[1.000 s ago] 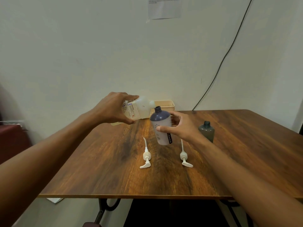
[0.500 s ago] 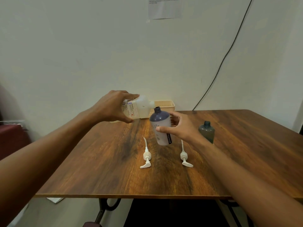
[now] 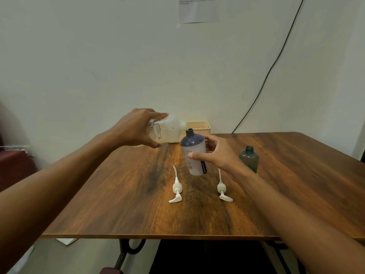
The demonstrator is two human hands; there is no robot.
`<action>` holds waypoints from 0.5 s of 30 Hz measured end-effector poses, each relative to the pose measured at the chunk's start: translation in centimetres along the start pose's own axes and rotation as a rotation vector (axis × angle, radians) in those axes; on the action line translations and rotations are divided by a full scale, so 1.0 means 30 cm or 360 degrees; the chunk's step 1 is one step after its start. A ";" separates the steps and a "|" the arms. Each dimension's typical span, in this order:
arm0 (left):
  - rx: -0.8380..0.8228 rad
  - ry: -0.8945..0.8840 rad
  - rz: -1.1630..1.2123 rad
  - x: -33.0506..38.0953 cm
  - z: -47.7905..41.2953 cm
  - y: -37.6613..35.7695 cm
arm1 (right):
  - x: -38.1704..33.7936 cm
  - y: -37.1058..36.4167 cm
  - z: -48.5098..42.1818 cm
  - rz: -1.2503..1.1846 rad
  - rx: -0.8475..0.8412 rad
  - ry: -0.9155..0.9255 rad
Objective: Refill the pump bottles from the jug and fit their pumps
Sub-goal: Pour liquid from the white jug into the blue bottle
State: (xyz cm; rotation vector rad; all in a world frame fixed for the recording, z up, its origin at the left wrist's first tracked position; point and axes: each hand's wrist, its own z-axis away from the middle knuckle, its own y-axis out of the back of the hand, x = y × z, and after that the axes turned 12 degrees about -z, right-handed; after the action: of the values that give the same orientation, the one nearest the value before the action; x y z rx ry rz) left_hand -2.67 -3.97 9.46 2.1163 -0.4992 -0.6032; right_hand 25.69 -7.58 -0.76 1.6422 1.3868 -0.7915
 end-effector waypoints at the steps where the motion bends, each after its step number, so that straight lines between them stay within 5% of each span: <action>1: 0.0000 0.0001 -0.0002 0.000 0.000 0.001 | -0.002 0.000 0.000 0.0001 -0.0002 -0.0003; 15: -0.0005 -0.0012 -0.0017 -0.006 -0.005 0.011 | -0.025 -0.004 0.009 0.0001 -0.0003 -0.0013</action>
State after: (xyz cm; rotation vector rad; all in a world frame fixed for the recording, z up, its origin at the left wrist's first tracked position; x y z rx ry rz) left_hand -2.78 -3.96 9.85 2.1156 -0.4908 -0.6176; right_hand 25.44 -8.16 -0.27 1.6359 1.3809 -0.7958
